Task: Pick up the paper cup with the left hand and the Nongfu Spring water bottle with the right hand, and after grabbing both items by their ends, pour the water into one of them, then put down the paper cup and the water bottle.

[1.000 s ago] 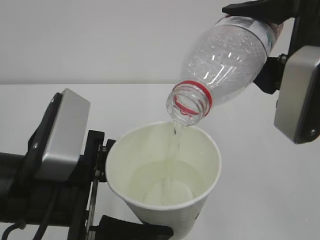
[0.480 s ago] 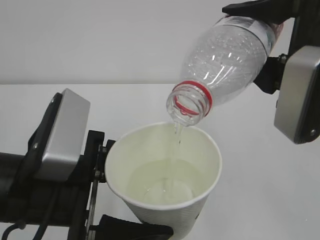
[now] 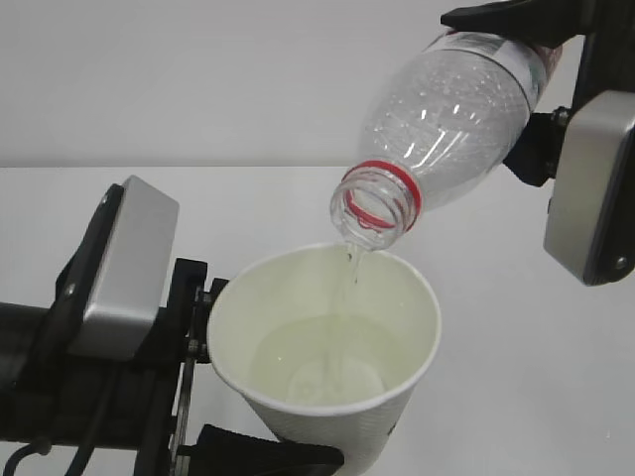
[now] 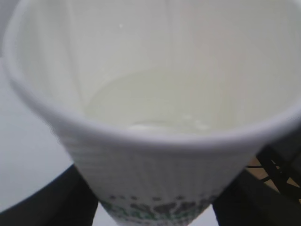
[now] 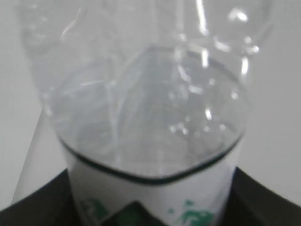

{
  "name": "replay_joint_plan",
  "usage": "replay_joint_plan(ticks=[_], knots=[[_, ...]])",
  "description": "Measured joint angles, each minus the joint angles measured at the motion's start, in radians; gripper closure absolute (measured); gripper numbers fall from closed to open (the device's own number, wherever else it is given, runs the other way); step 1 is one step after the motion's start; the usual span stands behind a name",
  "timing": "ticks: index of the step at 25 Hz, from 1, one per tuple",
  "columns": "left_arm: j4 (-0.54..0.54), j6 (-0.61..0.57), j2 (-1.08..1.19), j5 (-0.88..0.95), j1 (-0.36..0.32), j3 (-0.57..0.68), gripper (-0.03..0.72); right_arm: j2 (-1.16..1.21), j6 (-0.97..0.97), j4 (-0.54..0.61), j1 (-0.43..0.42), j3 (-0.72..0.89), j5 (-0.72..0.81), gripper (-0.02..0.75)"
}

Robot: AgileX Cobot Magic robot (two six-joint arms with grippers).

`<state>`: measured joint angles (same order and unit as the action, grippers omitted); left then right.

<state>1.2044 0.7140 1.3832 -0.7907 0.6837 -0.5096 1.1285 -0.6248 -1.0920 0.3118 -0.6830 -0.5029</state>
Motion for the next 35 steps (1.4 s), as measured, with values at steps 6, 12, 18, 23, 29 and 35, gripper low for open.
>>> replay_joint_plan(ticks=[6, 12, 18, 23, 29, 35], knots=[[0.0, 0.0, 0.0, 0.0, 0.0, 0.0, 0.19, 0.0, -0.001, 0.0, 0.0, 0.0, 0.0, 0.269], [0.0, 0.0, 0.0, 0.0, 0.0, 0.0, 0.192, 0.0, -0.002, 0.0, 0.0, 0.0, 0.0, 0.269], [0.0, 0.0, 0.0, 0.0, 0.0, 0.0, 0.193, 0.0, -0.003, 0.0, 0.0, 0.0, 0.0, 0.269], [0.0, 0.0, 0.0, 0.0, 0.0, 0.0, 0.193, 0.0, -0.003, 0.0, 0.0, 0.0, 0.0, 0.269], [0.0, 0.0, 0.0, 0.0, 0.0, 0.0, 0.195, 0.0, -0.003, 0.0, 0.0, 0.0, -0.002, 0.269], [0.001, 0.0, 0.0, 0.0, 0.0, 0.0, 0.196, 0.0, -0.003, 0.0, -0.004, 0.0, -0.004, 0.269]])
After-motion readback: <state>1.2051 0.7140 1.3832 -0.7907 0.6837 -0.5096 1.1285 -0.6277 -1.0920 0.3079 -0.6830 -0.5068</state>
